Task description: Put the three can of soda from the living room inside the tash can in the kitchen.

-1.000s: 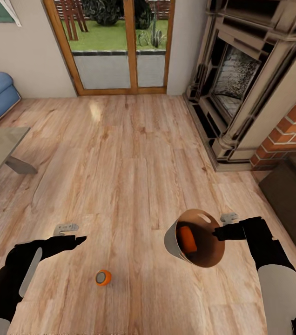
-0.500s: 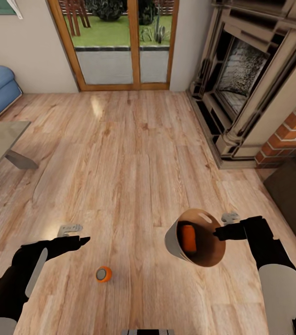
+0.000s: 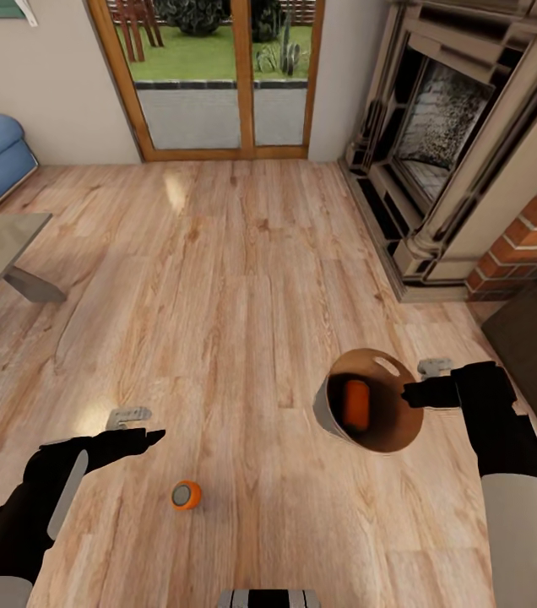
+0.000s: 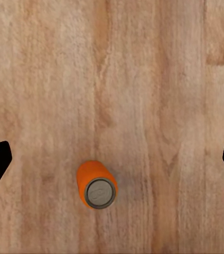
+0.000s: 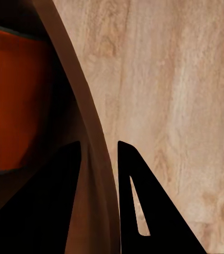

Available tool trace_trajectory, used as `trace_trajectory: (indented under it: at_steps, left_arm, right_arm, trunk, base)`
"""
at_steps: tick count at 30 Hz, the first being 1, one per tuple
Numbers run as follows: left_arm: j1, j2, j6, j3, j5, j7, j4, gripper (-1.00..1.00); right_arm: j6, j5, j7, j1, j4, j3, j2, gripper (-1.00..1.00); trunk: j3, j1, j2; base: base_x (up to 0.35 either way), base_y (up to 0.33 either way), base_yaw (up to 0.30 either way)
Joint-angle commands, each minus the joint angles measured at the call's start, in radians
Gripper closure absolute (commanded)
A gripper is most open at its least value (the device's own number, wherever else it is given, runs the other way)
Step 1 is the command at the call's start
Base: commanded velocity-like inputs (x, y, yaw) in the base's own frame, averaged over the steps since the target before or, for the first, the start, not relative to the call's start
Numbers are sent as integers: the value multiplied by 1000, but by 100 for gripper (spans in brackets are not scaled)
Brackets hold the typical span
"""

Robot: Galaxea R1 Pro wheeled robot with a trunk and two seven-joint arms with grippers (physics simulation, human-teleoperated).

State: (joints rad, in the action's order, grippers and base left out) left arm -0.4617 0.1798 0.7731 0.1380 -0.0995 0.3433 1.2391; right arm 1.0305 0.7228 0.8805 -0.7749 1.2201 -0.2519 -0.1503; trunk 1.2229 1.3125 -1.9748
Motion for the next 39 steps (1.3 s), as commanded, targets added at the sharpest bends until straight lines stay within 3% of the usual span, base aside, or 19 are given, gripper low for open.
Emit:
trace_trajectory:
  at_steps: [1,8,33,39]
  left_arm:
    - [0,-3,1,0,0,-1,-3,-100]
    - [-6,-39,3,0,0,-36,-84,-100]
    - [-51,-53,-17,-2,3,-47,-230,-100]
    - [-51,-65,-32,-5,0,-99,-233,-100]
  right_arm:
    - [17,-19,7,0,23,13,0,100]
    - [17,-20,9,0,69,46,1,100]
    - [17,-22,9,-4,103,57,14,100]
    - [17,-22,9,-4,104,59,15,100]
  trunk:
    - [3,4,-7]
    - [25,31,-56]
    - [104,127,-231]
    - [122,150,-273]
  base:
    - [0,0,0]
    - [0,0,0]
    - [0,0,0]
    - [0,0,0]
